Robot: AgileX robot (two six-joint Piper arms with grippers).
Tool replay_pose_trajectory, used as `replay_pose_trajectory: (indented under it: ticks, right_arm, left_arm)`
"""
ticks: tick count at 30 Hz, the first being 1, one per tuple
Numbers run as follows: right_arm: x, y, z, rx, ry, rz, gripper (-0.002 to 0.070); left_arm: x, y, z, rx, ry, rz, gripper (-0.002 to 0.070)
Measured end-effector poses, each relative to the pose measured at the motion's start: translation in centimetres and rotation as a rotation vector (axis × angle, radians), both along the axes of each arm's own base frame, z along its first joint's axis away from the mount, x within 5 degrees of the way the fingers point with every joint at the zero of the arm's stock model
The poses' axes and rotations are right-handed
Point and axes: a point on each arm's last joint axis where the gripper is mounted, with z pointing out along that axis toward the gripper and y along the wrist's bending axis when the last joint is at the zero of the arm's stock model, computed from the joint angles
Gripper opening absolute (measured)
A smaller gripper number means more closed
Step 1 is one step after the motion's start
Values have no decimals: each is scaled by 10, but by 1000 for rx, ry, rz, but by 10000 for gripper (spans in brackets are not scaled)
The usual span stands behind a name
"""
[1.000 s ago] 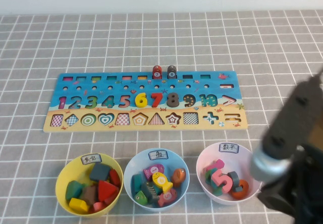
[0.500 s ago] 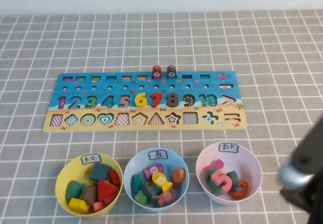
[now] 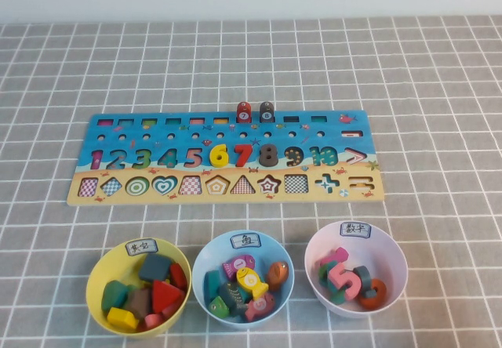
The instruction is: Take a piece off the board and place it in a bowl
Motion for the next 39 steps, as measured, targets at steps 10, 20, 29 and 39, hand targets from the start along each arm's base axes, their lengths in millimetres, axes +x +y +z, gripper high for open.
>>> replay_pose_trajectory:
  ticks: [10, 20, 29, 39]
  right_arm:
    - [-29, -14, -21, 55, -217, -137, -17]
    - [-34, -15, -24, 101, -207, -156, -17]
    - [-33, -9, -37, 143, -162, -99, -17]
    - [-34, -5, -42, 19, -115, -22, -17]
  left_arm:
    - [0, 0, 0, 0, 0, 0, -5]
    - [0, 0, 0, 0, 0, 0, -5]
    - [0, 0, 0, 0, 0, 0, -5]
    - [0, 0, 0, 0, 0, 0, -5]
